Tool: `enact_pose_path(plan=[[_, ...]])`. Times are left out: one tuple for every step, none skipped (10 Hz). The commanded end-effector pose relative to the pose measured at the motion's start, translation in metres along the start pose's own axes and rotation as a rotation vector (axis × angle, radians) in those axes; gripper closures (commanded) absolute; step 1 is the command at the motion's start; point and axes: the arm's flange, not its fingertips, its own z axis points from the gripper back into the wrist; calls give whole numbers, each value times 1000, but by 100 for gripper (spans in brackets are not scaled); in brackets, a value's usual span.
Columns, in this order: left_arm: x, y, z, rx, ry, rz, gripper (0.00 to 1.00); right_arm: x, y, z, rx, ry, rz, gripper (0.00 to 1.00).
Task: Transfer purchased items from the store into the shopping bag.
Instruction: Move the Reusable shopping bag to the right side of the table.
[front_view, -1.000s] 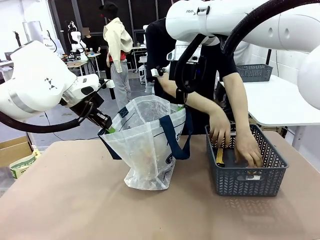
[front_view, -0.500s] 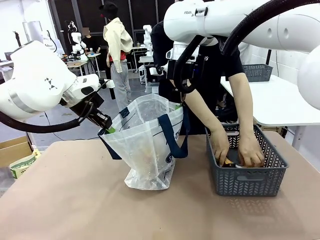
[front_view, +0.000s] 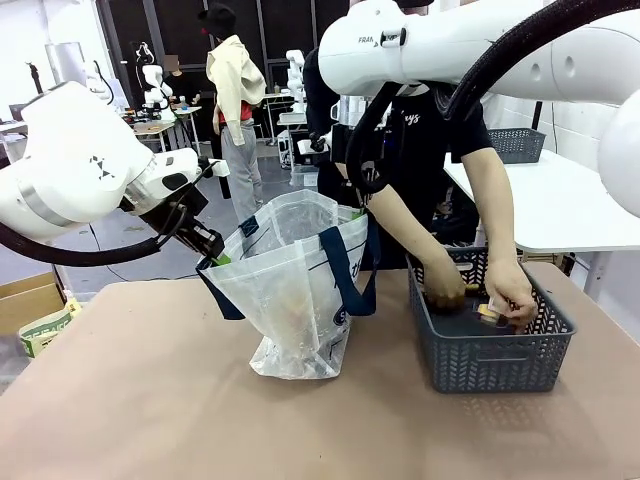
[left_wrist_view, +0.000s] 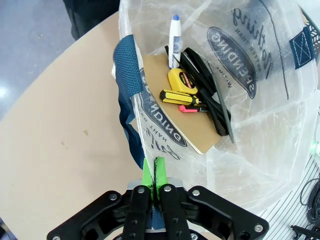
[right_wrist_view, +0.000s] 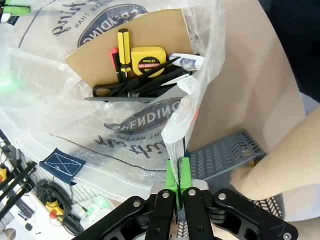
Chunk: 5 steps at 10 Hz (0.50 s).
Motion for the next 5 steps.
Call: enact_pose_path(plan=[[0, 0, 1, 4, -6, 9, 100, -5, 5, -6, -23, 2, -20, 100], [0, 0, 1, 4, -6, 9, 100, -5, 5, -5, -28, -2, -20, 100], [0, 0, 1, 4, -6, 9, 100, 0, 0, -1, 0, 1, 0, 100], [0, 0, 1, 4, -6, 9, 100, 0, 0, -1, 0, 1, 0, 100], [0, 0, 1, 4, -6, 9, 100, 0, 0, -1, 0, 1, 0, 100]])
